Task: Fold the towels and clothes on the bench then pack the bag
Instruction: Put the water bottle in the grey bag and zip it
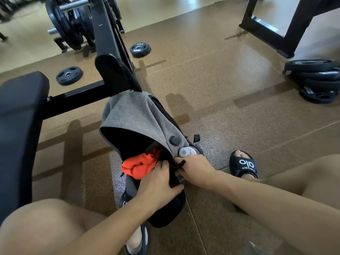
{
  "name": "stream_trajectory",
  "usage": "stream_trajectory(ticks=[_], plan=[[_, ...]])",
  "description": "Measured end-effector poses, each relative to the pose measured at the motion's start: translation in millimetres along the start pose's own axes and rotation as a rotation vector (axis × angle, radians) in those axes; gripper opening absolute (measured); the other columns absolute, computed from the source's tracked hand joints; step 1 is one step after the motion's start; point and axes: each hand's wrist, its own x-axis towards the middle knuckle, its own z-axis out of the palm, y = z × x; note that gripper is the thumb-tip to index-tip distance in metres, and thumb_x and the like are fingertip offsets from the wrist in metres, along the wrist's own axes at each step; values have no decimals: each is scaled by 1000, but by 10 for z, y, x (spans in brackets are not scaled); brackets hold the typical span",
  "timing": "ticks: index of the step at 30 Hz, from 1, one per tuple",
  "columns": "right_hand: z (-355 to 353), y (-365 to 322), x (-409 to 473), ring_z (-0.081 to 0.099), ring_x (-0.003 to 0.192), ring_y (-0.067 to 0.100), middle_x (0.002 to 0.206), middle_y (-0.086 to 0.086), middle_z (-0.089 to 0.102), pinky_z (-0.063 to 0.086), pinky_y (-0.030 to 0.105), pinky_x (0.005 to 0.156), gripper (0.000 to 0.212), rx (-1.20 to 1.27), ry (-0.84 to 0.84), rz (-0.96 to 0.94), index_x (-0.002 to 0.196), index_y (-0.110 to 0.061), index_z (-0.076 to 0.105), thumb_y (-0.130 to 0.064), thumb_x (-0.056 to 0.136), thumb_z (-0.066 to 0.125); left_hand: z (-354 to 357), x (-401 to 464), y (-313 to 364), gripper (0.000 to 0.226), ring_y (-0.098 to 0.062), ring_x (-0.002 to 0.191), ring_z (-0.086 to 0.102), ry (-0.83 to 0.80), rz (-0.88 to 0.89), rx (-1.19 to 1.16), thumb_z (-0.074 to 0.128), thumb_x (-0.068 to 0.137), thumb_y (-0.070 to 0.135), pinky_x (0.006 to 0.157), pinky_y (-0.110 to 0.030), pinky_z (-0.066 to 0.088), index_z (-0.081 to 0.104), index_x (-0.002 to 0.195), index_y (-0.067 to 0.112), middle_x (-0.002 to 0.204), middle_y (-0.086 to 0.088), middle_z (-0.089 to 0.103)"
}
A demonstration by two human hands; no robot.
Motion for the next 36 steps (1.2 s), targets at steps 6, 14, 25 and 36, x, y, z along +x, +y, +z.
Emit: stream_trajectory(ticks=[6, 14, 25, 36], plan=[[18, 3, 11, 59, 99, 38, 103, 11, 63, 38, 35, 65, 23, 80, 6, 67, 105, -18, 63, -36, 96, 52, 381, -93, 161, 78, -28, 108, 59, 103, -269, 75, 66, 69, 72, 82, -39, 52, 52, 118, 14, 118, -8, 60], [-105, -46, -6, 52, 107, 33, 99, 5, 50, 29, 31, 70, 24, 98, 12, 89, 109, -16, 65, -33, 97, 52, 484, -56, 456, 68, -35, 93, 61, 240, -475, -22, 79, 60, 61, 67, -45, 52, 57, 101, 11, 101, -13, 60], [-181, -29, 10, 52, 45, 20, 57, -3, 49, 17, 21, 52, 36, -128, -44, 20, 55, -28, 64, -38, 37, 93, -52, -118, 327, 38, -34, 116, 59, -2, -281, 125, 49, 92, 13, 81, -42, 50, 49, 130, 17, 127, -8, 55], [-244, 30, 26, 51, 109, 26, 98, 1, 48, 24, 28, 74, 25, 65, -69, 93, 102, -14, 67, -35, 92, 58, -332, 58, 235, 21, -26, 70, 60, 370, 442, 607, 51, 84, 14, 60, -37, 45, 63, 100, 20, 75, -3, 61]])
